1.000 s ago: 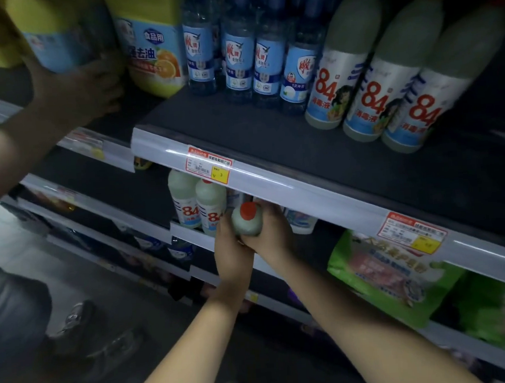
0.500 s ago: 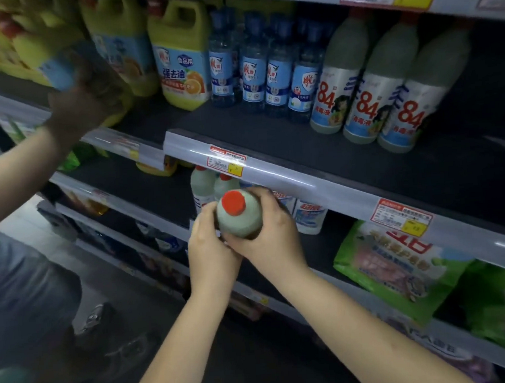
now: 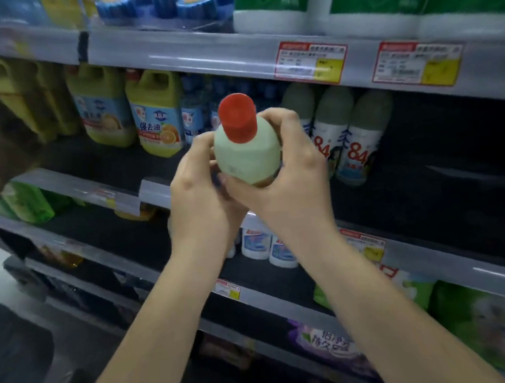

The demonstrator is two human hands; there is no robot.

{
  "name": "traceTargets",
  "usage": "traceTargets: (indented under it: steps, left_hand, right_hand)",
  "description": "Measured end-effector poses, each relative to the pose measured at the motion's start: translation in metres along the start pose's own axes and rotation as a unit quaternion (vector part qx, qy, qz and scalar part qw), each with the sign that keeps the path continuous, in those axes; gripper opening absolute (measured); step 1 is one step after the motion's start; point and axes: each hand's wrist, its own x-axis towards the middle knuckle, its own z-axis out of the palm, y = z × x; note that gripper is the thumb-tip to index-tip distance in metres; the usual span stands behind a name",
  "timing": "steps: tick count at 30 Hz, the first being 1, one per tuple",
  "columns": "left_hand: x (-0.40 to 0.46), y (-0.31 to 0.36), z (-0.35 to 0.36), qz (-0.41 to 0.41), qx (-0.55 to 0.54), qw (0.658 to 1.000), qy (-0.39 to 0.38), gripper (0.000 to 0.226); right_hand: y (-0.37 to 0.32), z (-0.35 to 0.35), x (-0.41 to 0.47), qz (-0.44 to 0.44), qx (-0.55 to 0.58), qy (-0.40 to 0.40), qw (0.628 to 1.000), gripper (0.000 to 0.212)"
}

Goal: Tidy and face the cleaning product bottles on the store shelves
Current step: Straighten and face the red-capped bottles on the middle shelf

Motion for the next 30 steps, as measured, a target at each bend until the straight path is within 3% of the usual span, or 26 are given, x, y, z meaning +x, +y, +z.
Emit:
traceTargets:
  steps: [6,13,16,21,27,30]
  left_hand:
    - [0.03,-0.015,0.04,0.083,0.083,0.993,-0.028,0.031]
    - [0.05,-0.034,0.067,0.058,0.058,0.993,-0.09,0.037]
    - [0.06,-0.038,0.076,-0.005,0.043,0.991,-0.127,0.049]
    - [0.075,-0.051,0.093,0.037,0.041,0.989,-0.134,0.054]
    - [0.072,-0.084,0.107,0.027,0.077,0.984,-0.156,0.074]
    - [0.067,-0.094,0.107,0.009,0.098,0.982,-0.163,0.07]
  right_hand:
    - [0.033,-0.01,0.024,0.02,-0.031,0.034,0.999,0.056]
    - [0.069,-0.008,0.044,0.121,0.003,0.032,0.992,0.055]
    - [0.084,-0.003,0.051,0.126,0.002,0.046,0.991,0.057]
    - [0.107,0.005,0.061,0.122,0.015,0.086,0.989,0.065]
    - [0.145,0.01,0.048,0.168,0.004,0.031,0.985,0.054]
    - [0.158,0.014,0.04,0.188,-0.012,0.023,0.982,0.054]
